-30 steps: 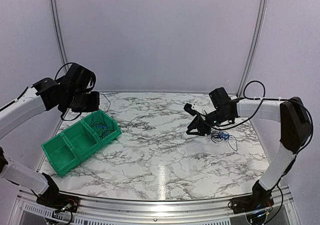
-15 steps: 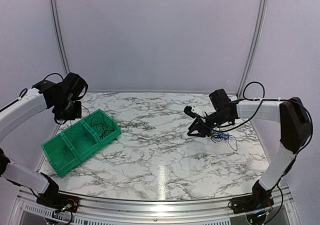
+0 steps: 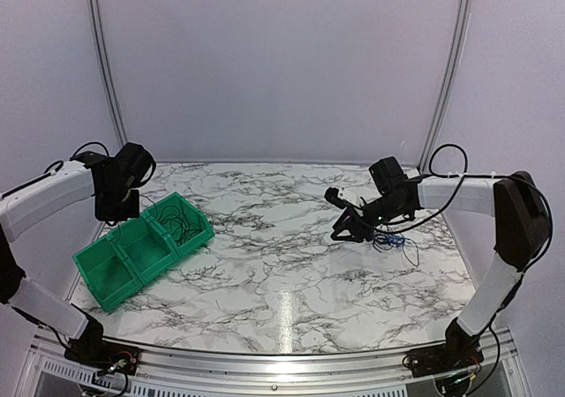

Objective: Untangle the cables

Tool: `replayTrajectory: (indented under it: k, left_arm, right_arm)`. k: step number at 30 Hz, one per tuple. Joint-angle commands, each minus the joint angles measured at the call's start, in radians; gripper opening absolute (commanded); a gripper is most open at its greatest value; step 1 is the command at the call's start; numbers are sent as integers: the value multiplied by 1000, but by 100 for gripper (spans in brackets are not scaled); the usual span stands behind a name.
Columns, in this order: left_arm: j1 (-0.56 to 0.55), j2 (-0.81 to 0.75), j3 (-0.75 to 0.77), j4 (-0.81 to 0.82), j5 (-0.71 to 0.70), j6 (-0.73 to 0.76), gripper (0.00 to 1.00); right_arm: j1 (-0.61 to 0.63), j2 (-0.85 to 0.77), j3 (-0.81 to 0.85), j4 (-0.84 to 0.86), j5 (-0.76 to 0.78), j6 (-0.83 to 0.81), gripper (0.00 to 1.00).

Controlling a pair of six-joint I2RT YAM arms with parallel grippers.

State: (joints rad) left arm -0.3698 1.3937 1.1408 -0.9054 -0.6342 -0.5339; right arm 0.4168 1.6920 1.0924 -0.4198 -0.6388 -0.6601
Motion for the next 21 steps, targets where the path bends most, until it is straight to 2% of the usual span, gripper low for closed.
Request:
replayTrajectory:
  k: [1, 7, 11, 21]
  left_arm:
    - [21, -87, -18, 13, -44, 8, 0]
    - [44, -155, -52, -22, 43, 12, 0]
    - [45, -161, -82, -28, 49, 7, 0]
    - [45, 5, -38, 67, 32, 23, 0]
  right_arm:
    - [7, -13, 6, -5, 13, -14, 37]
    - [7, -4, 12, -13, 2, -13, 37]
    - [8, -3, 14, -14, -3, -15, 37]
    - [10, -10, 14, -23, 6, -21, 37]
